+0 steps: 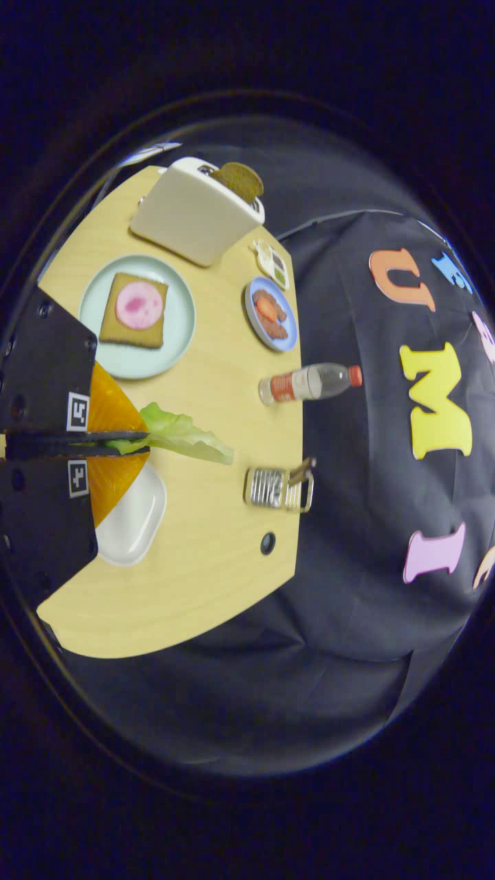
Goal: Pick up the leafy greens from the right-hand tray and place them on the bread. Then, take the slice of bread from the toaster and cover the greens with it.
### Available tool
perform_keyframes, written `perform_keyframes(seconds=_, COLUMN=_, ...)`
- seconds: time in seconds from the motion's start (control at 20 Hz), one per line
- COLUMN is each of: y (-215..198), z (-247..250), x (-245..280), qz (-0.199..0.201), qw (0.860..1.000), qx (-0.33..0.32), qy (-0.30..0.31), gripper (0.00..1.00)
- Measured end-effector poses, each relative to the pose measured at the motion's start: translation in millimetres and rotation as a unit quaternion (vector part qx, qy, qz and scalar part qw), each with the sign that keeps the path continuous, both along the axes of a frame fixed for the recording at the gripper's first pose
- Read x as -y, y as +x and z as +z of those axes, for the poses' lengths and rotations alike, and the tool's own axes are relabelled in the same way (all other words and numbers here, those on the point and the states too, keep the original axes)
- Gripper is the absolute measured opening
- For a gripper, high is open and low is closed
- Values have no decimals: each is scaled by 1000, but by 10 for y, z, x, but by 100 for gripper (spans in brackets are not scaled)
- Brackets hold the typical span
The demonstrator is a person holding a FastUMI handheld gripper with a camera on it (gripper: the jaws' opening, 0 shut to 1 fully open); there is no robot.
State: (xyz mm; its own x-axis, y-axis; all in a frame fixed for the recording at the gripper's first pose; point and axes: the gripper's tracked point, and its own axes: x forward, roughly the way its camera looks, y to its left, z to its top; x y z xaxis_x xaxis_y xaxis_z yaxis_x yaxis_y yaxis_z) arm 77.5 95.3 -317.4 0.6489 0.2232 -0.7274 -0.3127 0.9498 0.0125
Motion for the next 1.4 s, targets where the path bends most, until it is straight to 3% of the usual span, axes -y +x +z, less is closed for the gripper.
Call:
perform_keyframes(seconds=0.3, y=-417, z=-3, x=-1046, qz=71, qw=996, qx=-38, qy=36, gripper=0)
perform_keyframes(seconds=0.5, y=-660, z=-195, x=-1508, qz=84, qw=990, qx=-91, qy=73, gripper=0)
perform_keyframes(seconds=0.65, y=-658, z=-392, x=-1614, qz=66, qw=988, qx=-115, qy=78, gripper=1)
perform_keyframes(seconds=0.85, y=-404, z=-665, x=-1387, qz=13, qw=993, qx=-111, qy=24, gripper=1)
perform_keyframes(seconds=1.1, y=-236, z=-787, x=-1287, qz=-7, qw=994, qx=-107, qy=-7, gripper=1)
perform_keyframes(seconds=1.2, y=-147, z=-782, x=-1242, qz=-10, qw=995, qx=-91, qy=-27, gripper=8)
perform_keyframes(seconds=1.25, y=-113, z=-768, x=-1249, qz=-8, qw=996, qx=-84, qy=-31, gripper=17)
perform_keyframes(seconds=1.3, y=-94, z=-738, x=-1265, qz=-6, qw=996, qx=-77, qy=-32, gripper=16)
perform_keyframes(seconds=1.4, y=-111, z=-667, x=-1246, qz=-5, qw=997, qx=-67, qy=-44, gripper=30)
